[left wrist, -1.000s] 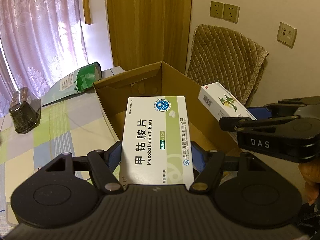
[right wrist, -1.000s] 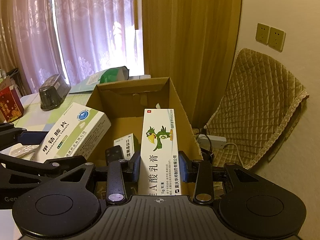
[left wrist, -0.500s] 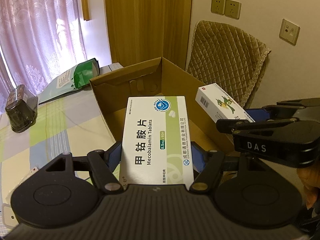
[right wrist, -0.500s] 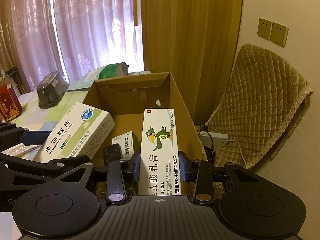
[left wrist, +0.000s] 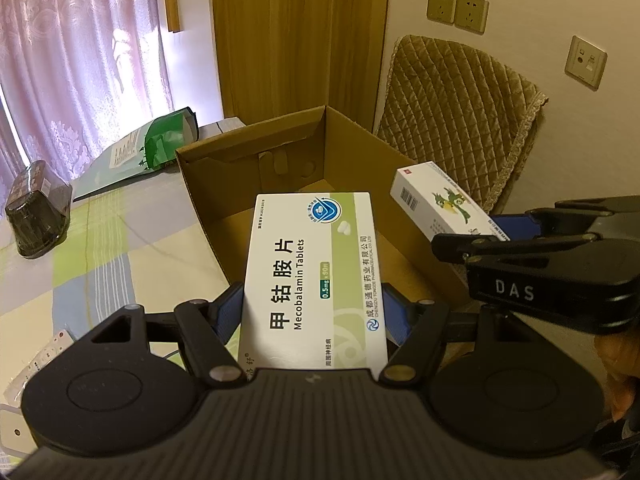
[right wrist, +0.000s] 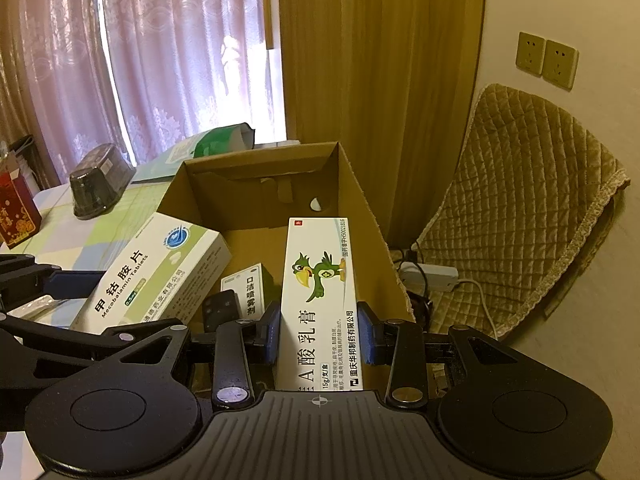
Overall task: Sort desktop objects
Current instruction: 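Open the left tool to drop the tablet box into the cardboard box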
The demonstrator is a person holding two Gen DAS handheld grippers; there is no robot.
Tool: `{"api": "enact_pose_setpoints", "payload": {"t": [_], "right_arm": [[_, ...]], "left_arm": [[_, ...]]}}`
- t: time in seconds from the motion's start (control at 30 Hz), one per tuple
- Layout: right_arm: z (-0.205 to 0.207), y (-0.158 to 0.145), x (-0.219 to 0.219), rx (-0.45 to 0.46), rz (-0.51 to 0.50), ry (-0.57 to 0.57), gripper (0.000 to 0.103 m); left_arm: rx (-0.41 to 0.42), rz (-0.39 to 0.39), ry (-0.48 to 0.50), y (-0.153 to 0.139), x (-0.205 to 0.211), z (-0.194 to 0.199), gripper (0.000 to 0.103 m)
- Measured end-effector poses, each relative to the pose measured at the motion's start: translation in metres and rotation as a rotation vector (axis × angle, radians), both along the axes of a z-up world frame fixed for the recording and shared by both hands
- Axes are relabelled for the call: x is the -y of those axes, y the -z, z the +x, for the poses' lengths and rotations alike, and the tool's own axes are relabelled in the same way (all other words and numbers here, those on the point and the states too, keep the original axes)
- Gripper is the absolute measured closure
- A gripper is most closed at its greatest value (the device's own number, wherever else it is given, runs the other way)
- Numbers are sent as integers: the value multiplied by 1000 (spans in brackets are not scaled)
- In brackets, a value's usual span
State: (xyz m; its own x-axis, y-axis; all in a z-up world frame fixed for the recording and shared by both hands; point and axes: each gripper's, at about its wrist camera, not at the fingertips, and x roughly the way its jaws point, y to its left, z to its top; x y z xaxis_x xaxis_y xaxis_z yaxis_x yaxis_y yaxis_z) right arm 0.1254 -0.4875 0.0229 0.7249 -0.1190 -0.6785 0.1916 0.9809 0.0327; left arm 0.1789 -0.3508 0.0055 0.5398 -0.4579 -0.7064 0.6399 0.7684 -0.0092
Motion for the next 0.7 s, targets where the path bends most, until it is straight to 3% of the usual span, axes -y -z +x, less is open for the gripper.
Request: {"api": "enact_pose_setpoints", "payload": {"t": [0.7], "right_arm": [[3,10,5,-16,11,15,66]], "left_arm": [[24,-36,-23,0,-5,6,35]]}}
